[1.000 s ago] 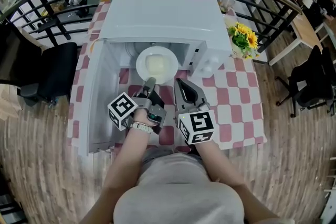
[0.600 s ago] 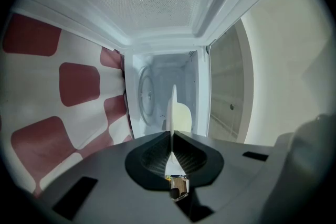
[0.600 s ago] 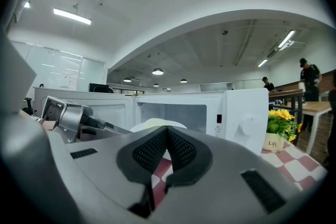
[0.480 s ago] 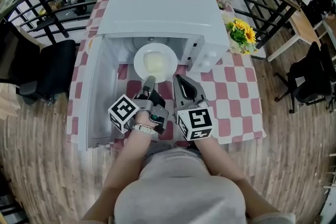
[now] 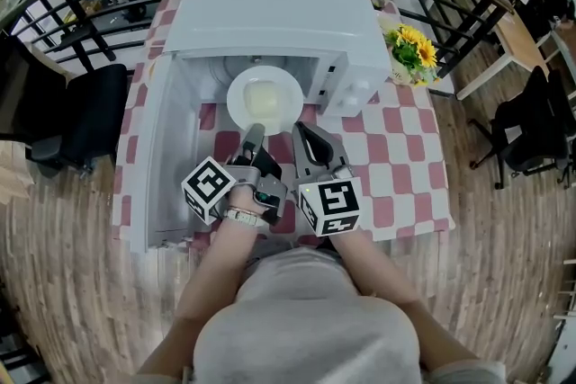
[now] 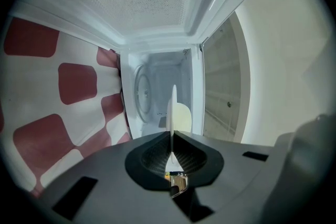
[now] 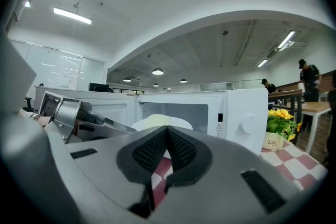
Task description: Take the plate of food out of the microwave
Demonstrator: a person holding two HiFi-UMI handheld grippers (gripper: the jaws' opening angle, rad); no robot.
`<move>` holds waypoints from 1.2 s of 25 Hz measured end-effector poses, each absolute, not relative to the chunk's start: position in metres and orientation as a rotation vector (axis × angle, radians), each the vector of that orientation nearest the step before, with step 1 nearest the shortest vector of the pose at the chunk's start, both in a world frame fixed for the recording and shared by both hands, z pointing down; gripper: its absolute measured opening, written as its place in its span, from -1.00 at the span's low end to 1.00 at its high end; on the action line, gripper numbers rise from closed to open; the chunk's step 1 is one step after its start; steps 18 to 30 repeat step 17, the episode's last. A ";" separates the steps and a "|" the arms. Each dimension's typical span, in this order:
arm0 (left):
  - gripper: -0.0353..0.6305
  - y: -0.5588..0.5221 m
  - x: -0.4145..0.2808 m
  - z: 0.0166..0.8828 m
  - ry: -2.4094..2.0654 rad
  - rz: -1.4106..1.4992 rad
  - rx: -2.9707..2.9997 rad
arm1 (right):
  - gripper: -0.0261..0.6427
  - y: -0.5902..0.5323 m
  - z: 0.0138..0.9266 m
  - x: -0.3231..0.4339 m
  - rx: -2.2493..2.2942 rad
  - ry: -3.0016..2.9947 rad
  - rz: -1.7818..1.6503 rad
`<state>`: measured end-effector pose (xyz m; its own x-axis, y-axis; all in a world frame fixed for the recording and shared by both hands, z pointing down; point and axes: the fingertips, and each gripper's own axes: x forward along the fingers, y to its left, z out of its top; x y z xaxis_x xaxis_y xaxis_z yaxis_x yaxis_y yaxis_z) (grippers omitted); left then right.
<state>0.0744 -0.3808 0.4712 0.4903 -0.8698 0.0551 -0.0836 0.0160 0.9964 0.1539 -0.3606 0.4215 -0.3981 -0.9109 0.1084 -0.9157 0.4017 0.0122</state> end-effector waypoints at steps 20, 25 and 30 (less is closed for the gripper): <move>-0.84 -0.381 0.079 0.465 -0.877 -0.746 1.458 | -0.85 -0.359 0.420 0.155 1.674 -2.534 0.094; -0.84 -0.381 0.079 0.465 -0.877 -0.746 1.458 | -0.85 -0.359 0.420 0.155 1.674 -2.534 0.094; -0.84 -0.381 0.079 0.465 -0.877 -0.746 1.458 | -0.85 -0.359 0.420 0.155 1.674 -2.534 0.094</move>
